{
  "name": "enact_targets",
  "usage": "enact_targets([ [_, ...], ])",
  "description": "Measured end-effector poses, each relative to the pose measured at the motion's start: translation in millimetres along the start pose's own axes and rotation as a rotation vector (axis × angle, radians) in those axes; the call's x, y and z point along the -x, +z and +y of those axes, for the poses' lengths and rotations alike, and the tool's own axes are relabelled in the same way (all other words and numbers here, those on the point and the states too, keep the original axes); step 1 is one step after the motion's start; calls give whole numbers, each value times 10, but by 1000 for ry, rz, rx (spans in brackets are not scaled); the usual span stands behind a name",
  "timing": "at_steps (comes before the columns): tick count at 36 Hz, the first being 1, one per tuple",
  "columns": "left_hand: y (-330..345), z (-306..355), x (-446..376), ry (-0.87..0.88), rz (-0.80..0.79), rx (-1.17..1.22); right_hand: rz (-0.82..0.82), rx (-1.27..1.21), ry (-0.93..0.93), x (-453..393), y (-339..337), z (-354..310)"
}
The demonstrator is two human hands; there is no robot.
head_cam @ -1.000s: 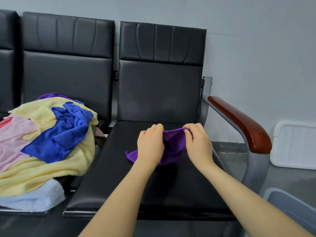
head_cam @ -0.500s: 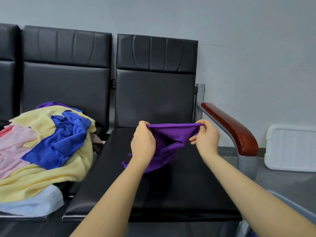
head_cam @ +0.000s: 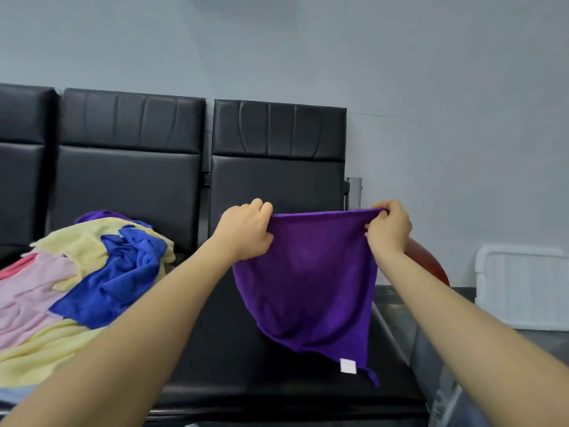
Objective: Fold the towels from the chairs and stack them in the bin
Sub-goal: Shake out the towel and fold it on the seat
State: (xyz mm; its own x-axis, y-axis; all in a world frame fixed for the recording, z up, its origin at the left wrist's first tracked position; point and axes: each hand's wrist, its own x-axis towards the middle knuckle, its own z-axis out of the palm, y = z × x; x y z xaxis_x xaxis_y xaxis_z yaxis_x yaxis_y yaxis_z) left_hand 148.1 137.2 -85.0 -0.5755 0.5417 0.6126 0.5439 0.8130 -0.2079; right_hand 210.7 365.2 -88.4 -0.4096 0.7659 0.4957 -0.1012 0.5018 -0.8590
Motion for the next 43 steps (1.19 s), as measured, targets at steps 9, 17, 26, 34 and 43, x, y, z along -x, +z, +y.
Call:
enact_targets([
  [9,-99,-116,-27,-273,8,-72,1,14,-28,-14,-150,-82],
  [17,-104,-182,-77,-528,196,230,51,-1,-52,-48,-144,-78],
  [26,-80,-177,-196,-799,262,770,51,-19,49,-67,-12,-53],
  [34,95,-287,-339,-836,380,1078,28,-171,64,-170,184,-64],
  [43,219,-277,-282,-711,541,1276,-30,-298,-59,-134,212,-17],
])
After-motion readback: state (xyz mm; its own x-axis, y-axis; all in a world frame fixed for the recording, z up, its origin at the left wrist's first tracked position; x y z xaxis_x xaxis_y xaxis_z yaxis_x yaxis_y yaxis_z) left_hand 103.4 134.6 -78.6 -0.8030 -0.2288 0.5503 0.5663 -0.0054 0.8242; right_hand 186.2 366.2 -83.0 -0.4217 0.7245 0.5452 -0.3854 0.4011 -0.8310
